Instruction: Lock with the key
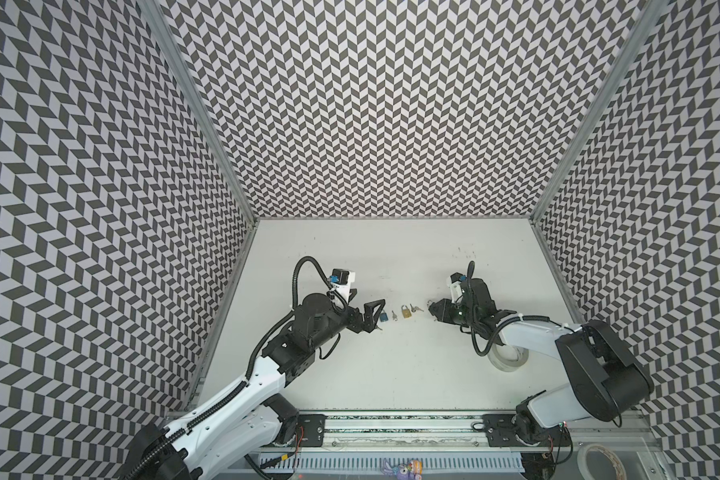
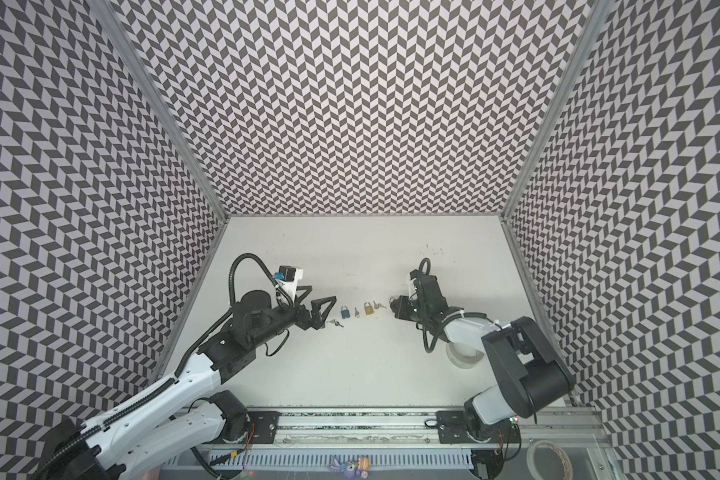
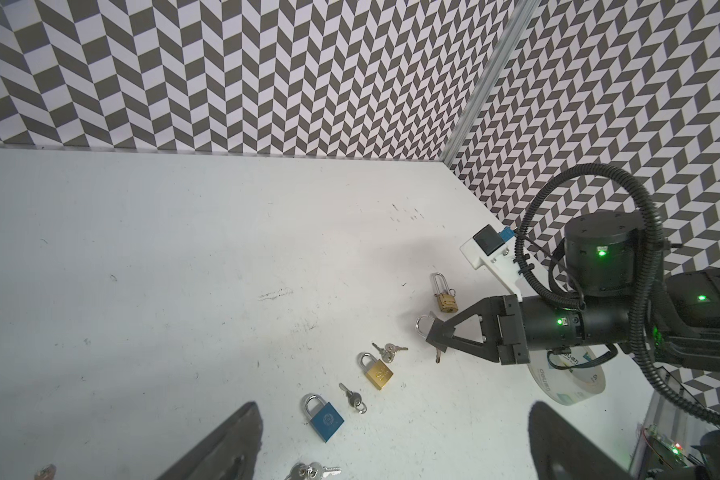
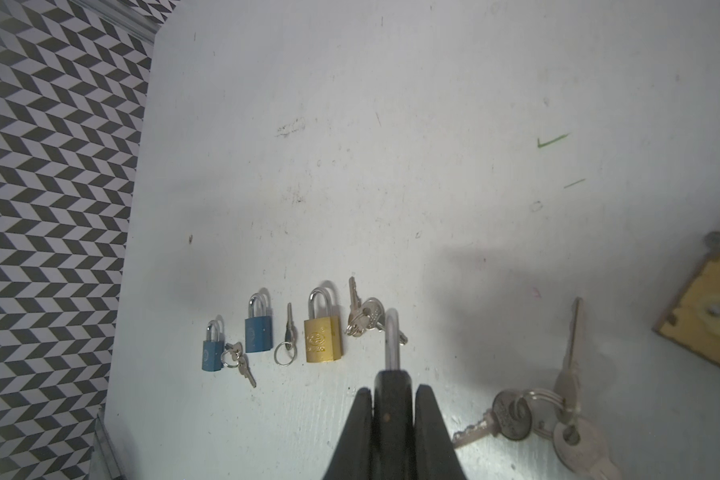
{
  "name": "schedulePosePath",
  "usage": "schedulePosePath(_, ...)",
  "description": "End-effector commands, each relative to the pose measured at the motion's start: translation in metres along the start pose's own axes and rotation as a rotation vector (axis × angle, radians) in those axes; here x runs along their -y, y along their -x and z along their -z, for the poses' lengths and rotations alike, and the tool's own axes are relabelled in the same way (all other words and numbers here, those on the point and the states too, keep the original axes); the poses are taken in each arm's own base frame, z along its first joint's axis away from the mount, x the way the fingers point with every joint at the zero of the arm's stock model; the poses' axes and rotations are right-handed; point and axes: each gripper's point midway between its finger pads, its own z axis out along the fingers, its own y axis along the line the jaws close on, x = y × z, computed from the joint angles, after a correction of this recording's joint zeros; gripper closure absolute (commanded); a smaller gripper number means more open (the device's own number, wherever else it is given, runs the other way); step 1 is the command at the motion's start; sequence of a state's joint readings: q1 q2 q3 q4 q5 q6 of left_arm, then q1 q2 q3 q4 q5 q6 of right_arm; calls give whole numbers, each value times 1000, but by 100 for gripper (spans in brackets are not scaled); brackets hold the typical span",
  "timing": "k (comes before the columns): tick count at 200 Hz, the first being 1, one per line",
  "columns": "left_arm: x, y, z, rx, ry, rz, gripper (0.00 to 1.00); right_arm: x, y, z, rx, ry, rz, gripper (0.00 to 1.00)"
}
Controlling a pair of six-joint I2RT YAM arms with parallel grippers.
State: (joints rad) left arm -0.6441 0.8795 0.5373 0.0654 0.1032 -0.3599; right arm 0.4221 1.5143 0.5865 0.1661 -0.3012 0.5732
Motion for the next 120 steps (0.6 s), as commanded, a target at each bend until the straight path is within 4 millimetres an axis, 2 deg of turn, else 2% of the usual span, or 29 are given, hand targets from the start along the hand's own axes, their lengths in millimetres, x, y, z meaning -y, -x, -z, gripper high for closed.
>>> schedulePosePath(1, 5, 2, 1, 13, -23, 1, 0, -7, 22, -4, 74, 17, 6, 100)
schedulePosePath(50, 7, 3, 1, 10, -29, 3, 0, -5, 24, -13, 73, 18, 6, 94)
schedulePosePath(94, 6, 1, 1, 6, -28, 3, 0, 1, 24, -19, 68, -6, 5, 75)
schedulePosePath(120, 6, 0, 0, 2, -30, 4, 0, 7, 22, -20, 66, -28, 3, 72)
